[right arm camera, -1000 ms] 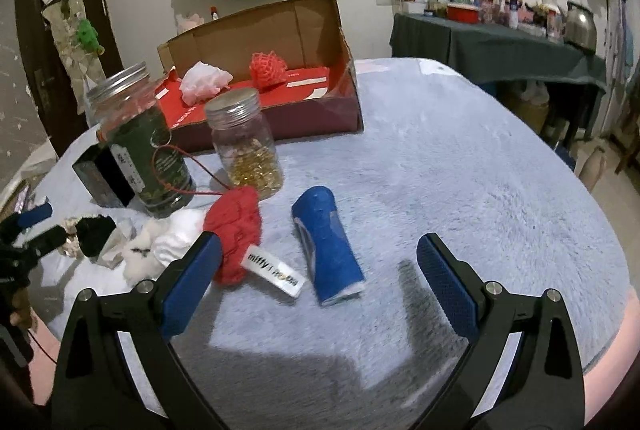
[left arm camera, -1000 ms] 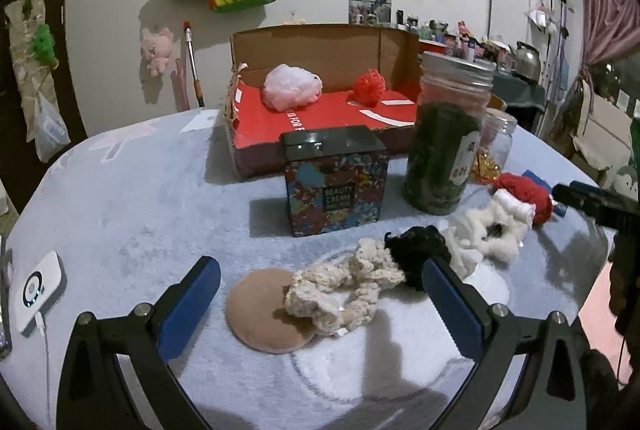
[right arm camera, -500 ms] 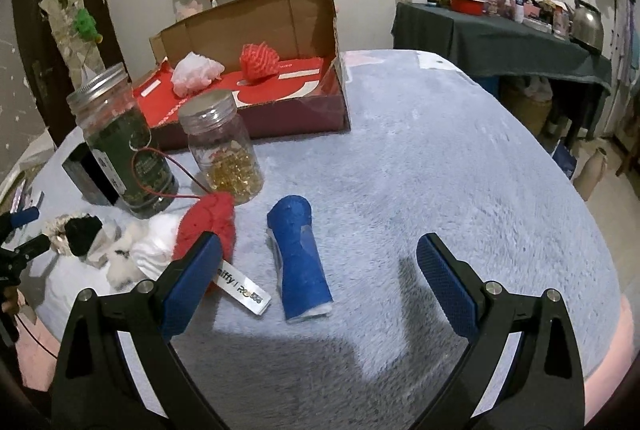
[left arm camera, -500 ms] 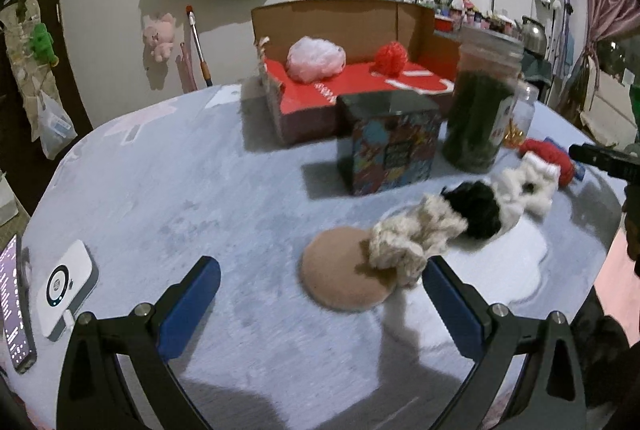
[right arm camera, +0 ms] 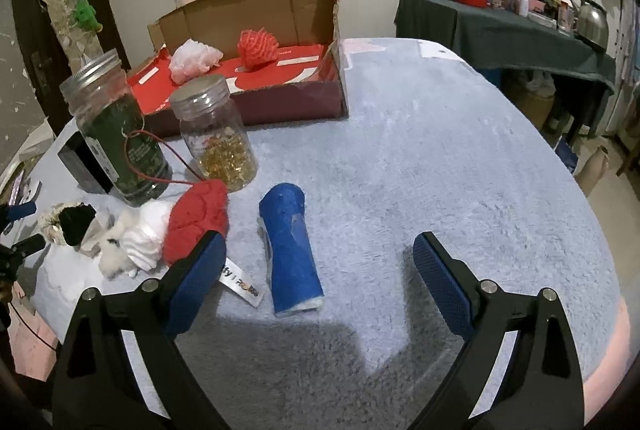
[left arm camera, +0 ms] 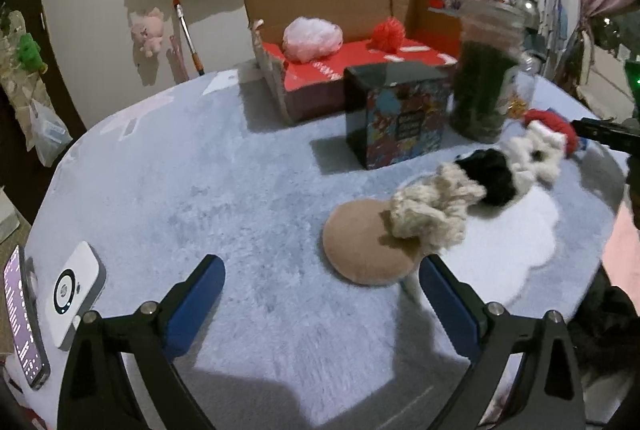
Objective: Organize soft objects
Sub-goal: 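Grasp the tan round puff with the left tool while the right tool grasps the blue foam roll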
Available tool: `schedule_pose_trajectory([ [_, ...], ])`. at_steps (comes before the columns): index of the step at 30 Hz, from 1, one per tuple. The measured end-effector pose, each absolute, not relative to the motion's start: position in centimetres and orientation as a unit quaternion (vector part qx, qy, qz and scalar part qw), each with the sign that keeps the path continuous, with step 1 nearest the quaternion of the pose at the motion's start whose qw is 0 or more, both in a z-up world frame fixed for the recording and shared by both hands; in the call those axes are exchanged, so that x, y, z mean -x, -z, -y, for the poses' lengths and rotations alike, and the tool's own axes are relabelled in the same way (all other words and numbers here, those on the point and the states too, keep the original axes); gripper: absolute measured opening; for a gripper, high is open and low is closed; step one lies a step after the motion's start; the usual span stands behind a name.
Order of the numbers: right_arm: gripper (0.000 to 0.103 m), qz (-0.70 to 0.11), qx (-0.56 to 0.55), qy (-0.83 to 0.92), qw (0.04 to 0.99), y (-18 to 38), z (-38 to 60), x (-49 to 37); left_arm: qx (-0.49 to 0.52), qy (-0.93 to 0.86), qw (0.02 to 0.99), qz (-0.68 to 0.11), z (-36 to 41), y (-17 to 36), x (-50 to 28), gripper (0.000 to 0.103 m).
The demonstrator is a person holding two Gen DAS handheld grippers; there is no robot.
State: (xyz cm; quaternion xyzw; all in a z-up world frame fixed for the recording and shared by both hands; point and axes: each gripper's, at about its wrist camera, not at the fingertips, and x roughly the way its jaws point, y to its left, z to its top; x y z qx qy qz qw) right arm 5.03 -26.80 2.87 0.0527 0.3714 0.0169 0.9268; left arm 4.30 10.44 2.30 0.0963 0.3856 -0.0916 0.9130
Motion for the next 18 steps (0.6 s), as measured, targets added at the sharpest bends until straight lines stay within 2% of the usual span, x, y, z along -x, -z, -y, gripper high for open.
schedule_pose_trajectory([
  [2, 0.094, -0.373, -0.042, -0.014, 0.927, -2.6, 26.4, -5.2, -0.092, 0.098, 0.912, -0.388, -10.0, -1.9, -5.1, 0.099],
  [4, 0.077, -0.372, -0.033, -0.017, 0.928, -2.4, 26.0, -5.2, -0.091, 0.102, 0.912, -0.387, -9.5, -1.8, -5.7, 0.093],
  [5, 0.063, -0.375, -0.03, -0.02, 0.926, -2.3, 25.9, -5.3, -0.09, 0.107, 0.912, -0.385, -9.3, -1.7, -6.0, 0.09],
  [6, 0.052, -0.379, -0.027, -0.023, 0.925, -2.2, 25.8, -5.4, -0.085, 0.113, 0.912, -0.385, -9.1, -1.7, -6.3, 0.082],
  [7, 0.048, -0.38, -0.026, -0.026, 0.924, -2.0, 25.6, -5.4, -0.079, 0.12, 0.911, -0.387, -9.1, -1.7, -6.5, 0.071],
  [9, 0.029, -0.377, -0.017, -0.035, 0.926, -1.9, 25.3, -5.3, -0.06, 0.141, 0.91, -0.385, -9.1, -1.9, -6.5, 0.05],
  [11, 0.021, -0.372, -0.021, -0.047, 0.927, -1.9, 25.1, -5.1, -0.06, 0.136, 0.912, -0.382, -9.1, -2.1, -6.3, 0.04],
  [12, 0.02, -0.365, -0.019, -0.046, 0.93, -2.1, 25.1, -4.9, -0.057, 0.135, 0.913, -0.381, -9.2, -2.2, -6.2, 0.027],
  [18, 0.02, -0.318, -0.018, -0.047, 0.947, -5.0, 24.6, -3.6, -0.041, 0.101, 0.93, -0.351, -10.8, -5.0, -4.7, 0.025],
])
